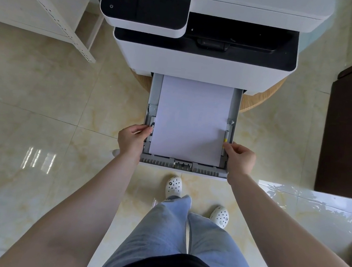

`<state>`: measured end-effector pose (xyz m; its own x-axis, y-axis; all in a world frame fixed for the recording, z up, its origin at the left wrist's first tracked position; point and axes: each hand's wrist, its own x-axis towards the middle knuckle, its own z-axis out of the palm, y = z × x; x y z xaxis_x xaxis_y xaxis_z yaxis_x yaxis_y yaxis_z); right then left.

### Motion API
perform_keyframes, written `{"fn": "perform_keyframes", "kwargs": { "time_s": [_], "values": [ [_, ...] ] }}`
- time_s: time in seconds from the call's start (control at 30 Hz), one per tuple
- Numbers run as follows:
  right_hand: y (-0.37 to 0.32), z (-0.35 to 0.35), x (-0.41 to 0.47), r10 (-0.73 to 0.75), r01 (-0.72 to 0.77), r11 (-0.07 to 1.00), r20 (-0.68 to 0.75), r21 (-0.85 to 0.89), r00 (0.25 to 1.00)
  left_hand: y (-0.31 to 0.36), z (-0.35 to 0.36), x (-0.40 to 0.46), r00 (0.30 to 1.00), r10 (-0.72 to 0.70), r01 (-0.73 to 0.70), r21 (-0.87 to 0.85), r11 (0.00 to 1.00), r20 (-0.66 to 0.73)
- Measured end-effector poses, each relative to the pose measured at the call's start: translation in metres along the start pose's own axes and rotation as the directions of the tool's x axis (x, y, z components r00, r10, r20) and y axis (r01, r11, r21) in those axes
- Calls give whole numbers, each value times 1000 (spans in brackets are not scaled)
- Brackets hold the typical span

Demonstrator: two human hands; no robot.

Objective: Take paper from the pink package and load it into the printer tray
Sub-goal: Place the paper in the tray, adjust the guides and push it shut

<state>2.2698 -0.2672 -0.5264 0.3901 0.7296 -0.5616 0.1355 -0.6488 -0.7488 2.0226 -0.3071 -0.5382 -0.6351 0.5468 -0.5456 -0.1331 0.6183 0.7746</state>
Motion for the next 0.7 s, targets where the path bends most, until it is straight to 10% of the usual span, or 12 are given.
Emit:
{"fn": "perform_keyframes", "kwargs": {
  "time_s": [0.7],
  "values": [
    [2, 0, -2, 36, -35, 999, -17, 28, 999, -5, 0, 2, 999, 36, -36, 5, 999, 15]
  ]
}}
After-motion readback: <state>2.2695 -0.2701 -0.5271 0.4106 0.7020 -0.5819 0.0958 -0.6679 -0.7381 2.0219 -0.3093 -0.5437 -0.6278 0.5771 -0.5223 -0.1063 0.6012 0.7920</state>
